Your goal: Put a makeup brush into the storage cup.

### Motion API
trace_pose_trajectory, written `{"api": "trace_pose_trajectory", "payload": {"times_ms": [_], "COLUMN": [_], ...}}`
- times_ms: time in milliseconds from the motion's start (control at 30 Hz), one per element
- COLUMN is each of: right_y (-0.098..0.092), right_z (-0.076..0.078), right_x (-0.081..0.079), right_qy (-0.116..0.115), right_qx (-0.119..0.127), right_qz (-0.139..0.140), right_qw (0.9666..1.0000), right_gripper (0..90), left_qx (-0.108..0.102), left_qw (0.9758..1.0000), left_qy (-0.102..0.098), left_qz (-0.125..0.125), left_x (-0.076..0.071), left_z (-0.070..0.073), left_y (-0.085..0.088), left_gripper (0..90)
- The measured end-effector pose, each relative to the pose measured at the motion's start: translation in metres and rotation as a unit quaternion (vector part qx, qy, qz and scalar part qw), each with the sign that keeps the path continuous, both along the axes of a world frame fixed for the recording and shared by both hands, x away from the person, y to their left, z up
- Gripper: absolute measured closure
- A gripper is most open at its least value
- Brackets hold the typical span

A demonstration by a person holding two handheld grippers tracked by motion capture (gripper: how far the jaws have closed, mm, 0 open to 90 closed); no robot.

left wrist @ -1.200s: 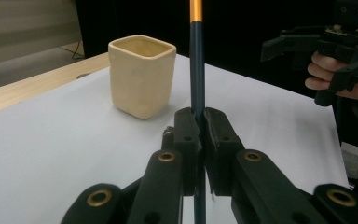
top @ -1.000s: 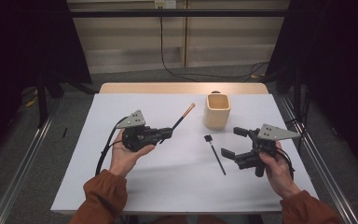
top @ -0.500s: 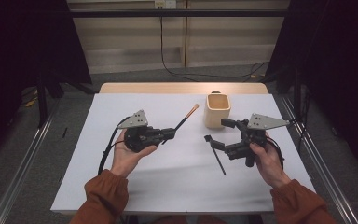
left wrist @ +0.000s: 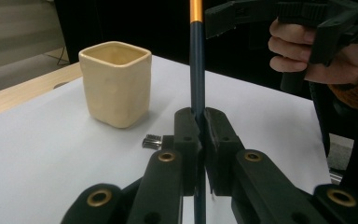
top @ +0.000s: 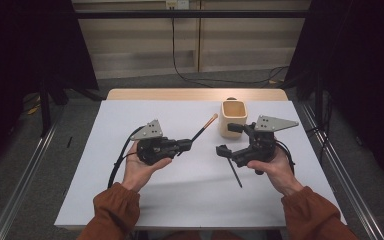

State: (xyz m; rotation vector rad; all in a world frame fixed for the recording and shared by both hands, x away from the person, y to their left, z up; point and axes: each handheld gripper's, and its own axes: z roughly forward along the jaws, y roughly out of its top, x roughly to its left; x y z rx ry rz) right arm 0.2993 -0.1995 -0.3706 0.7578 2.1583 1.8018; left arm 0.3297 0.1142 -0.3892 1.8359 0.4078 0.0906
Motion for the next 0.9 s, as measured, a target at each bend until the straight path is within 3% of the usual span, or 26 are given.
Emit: {"api": "trace_pose_trajectory", "payload": {"times_ms": [100,133,167,267,600,900], "right_y": [0.002,0.004,0.004,0.005,-0.002,0.0], "right_z": [0.001,0.0,0.0,-0.002,-0.001,-0.005], "right_x": [0.001,0.002,0.002,0.005,0.004,0.008], "right_qy": [0.007,0.011,0.011,0.025,0.03,0.038], "right_qx": [-0.001,-0.01,-0.01,-0.005,0.031,0.028], "right_qz": [0.008,0.007,0.007,0.017,0.023,0.042], "right_qw": [0.9999,0.9999,0.9999,0.9995,0.9988,0.998], "right_gripper": [7.2,13.2,13.2,18.6,36.4,52.3], "left_qx": [-0.002,-0.003,-0.003,-0.002,0.0,0.004], "left_qw": [1.0,1.0,1.0,0.9999,0.9997,0.9994], "left_qy": [-0.001,-0.002,-0.002,0.0,-0.003,-0.004], "left_qz": [-0.003,-0.004,-0.004,-0.01,-0.025,-0.034], "left_x": [-0.001,-0.002,-0.002,-0.003,-0.008,-0.008], "left_z": [0.001,0.001,0.001,0.0,0.0,-0.006], "left_y": [-0.002,-0.003,-0.003,-0.006,-0.017,-0.021], "left_gripper": [84.7,84.8,84.7,84.8,84.7,84.7]}}
